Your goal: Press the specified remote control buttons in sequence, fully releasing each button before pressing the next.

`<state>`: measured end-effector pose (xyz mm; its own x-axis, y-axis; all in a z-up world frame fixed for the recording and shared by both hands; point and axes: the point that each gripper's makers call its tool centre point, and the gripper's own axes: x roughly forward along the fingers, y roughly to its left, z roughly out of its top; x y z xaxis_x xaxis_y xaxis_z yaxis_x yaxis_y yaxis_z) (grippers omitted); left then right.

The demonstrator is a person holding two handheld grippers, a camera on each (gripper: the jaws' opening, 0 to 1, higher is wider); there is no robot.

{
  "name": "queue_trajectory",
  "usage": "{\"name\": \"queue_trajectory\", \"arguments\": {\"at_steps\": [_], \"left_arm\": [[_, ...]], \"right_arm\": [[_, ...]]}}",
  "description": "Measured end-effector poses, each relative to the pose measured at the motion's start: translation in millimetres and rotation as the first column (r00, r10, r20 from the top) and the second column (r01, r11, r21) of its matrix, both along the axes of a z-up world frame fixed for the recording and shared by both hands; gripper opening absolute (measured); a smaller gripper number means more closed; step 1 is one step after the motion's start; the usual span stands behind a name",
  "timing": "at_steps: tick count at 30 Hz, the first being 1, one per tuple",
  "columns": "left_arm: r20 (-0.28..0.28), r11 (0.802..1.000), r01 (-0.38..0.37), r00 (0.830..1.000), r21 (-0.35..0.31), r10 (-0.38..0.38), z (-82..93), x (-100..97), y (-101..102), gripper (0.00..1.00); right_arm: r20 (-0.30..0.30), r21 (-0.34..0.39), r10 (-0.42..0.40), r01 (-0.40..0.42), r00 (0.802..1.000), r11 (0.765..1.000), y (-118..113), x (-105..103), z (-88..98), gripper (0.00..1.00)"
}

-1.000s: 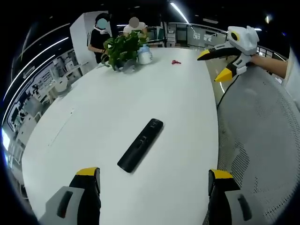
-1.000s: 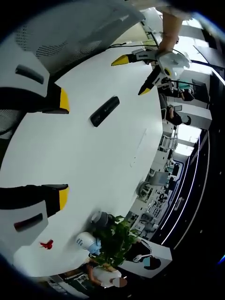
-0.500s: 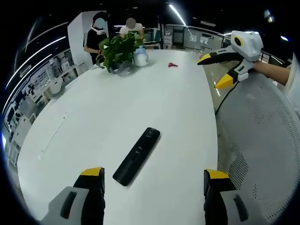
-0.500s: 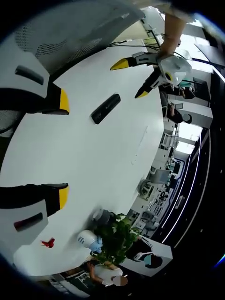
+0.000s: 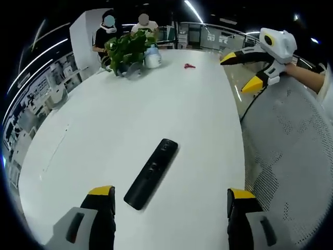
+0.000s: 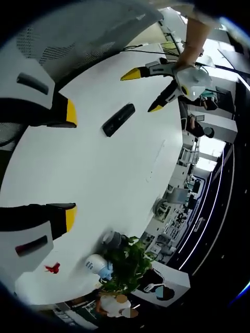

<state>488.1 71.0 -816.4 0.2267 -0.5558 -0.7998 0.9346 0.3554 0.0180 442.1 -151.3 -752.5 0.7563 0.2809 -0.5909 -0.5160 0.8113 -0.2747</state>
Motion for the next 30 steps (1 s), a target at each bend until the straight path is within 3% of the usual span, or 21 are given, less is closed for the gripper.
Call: {"name": "queue_trajectory", "arguments": {"at_steps": [30], "left_arm": [[-0.002,0.995,0.061,0.998,0.08,-0.061,-13.8,8.3,-4,0.94]], "right_arm": [[-0.009,-0.011,0.004,-0.004,1.0,1.0,0,-1,-1.9,0.59]]}}
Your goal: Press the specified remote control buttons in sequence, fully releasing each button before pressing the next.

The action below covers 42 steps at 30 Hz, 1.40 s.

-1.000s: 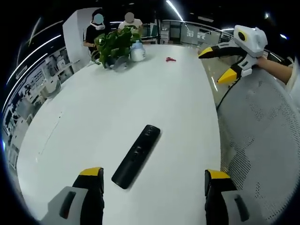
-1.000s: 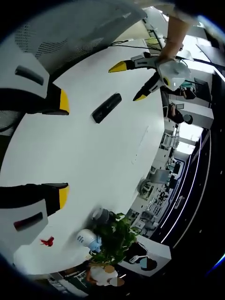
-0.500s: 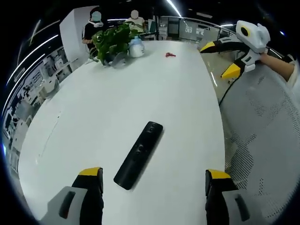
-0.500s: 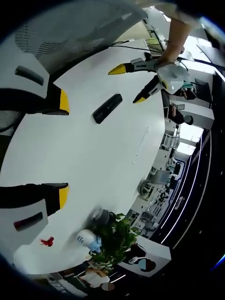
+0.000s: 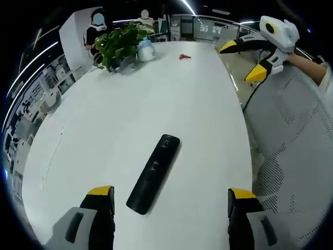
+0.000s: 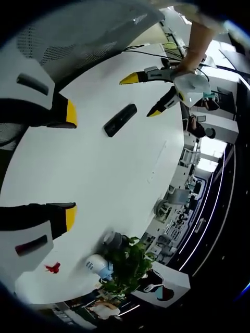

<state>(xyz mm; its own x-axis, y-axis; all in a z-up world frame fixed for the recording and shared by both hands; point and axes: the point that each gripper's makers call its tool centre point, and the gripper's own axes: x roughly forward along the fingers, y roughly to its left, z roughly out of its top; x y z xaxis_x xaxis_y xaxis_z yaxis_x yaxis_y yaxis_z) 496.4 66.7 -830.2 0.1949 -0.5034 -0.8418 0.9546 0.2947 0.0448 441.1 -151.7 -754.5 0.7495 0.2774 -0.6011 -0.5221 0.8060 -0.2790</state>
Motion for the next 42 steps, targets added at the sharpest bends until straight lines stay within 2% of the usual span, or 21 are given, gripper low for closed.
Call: {"name": "queue_trajectory", "arguments": {"at_steps": [20,28,38,42], "left_arm": [[-0.013,0.998,0.03,0.999,0.056,-0.029,-14.1,9.2,1,0.94],[0.0,0.996,0.05,0.999,0.078,-0.05,-17.7,15.7,2,0.94],[-0.023,0.994,0.053,0.998,0.099,-0.051,-26.7,20.7,4,0.93],[-0.038,0.989,0.071,0.997,0.13,-0.066,-35.4,19.6,7,0.93]], "right_arm": [[-0.015,0.005,-0.013,0.013,1.0,1.0,-3,0,-2.8,0.58],[-0.019,0.002,-0.013,0.013,1.0,1.0,-3,0,-4.0,0.57],[-0.023,0.003,-0.015,0.015,1.0,1.0,-3,-1,-4.5,0.57],[-0.024,0.002,-0.014,0.014,1.0,1.0,-4,0,-4.7,0.57]]}}
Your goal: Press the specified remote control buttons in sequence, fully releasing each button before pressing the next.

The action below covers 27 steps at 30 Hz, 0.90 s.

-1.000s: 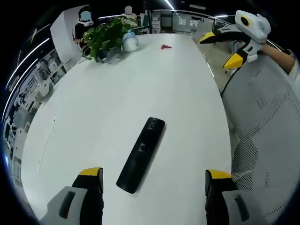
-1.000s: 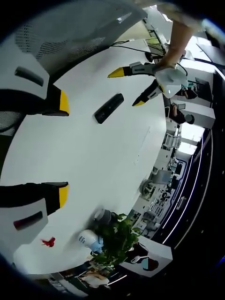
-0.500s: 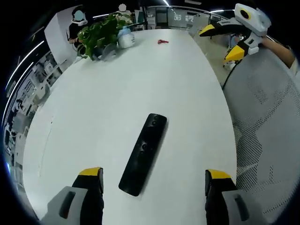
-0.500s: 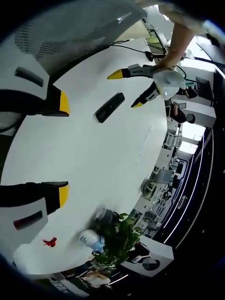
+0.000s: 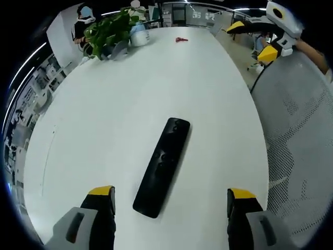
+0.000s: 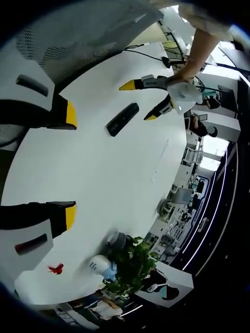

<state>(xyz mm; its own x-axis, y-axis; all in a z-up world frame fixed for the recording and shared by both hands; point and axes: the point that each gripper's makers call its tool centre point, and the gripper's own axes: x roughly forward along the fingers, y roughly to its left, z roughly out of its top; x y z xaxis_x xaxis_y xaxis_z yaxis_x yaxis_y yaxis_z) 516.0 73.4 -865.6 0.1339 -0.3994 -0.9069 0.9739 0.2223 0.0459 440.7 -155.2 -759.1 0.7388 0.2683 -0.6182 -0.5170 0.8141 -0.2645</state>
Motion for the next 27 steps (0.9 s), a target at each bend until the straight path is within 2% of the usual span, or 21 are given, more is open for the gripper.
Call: {"name": "queue_trajectory", "arguments": {"at_steps": [5,17,27], "left_arm": [[-0.01,0.999,0.028,1.0,0.021,-0.028,-4.5,-1.2,0,0.93],[-0.03,0.998,0.044,0.999,0.044,-0.043,-14.3,4.8,0,0.92],[-0.049,0.998,0.026,0.999,0.05,-0.023,-19.4,9.5,3,0.92]], "right_arm": [[-0.001,-0.001,-0.001,0.001,1.0,1.0,0,0,-0.2,0.57],[-0.007,-0.007,0.003,-0.003,1.0,1.0,0,0,-1.9,0.57],[-0.01,-0.011,0.006,-0.006,1.0,1.0,0,0,-2.5,0.56]]}}
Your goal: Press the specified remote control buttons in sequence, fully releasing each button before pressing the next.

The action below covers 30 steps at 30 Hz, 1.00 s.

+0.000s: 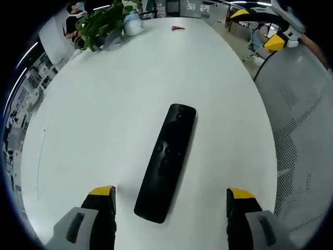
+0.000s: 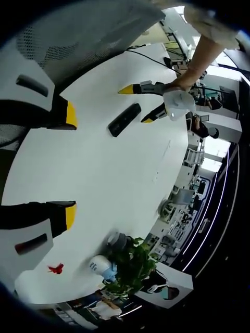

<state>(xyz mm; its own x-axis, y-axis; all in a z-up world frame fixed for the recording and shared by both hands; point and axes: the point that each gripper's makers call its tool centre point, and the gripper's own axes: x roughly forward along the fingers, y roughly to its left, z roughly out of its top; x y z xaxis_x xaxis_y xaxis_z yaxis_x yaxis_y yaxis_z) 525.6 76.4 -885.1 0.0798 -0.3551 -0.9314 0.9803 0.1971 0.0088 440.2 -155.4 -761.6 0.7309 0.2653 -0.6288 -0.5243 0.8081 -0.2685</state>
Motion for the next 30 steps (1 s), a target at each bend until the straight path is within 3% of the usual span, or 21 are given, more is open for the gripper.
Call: {"name": "queue_trajectory", "arguments": {"at_steps": [19,30], "left_arm": [[-0.028,1.0,0.024,0.999,0.008,-0.024,-0.6,0.4,-1.9,0.89],[-0.027,0.999,0.037,0.999,0.014,-0.037,2.9,1.4,-2.1,0.68]], "right_arm": [[0.0,0.002,-0.002,0.002,1.0,1.0,-0.2,-0.8,0.1,0.56],[-0.001,0.001,0.001,-0.001,1.0,1.0,0.1,-0.7,0.0,0.56]]}}
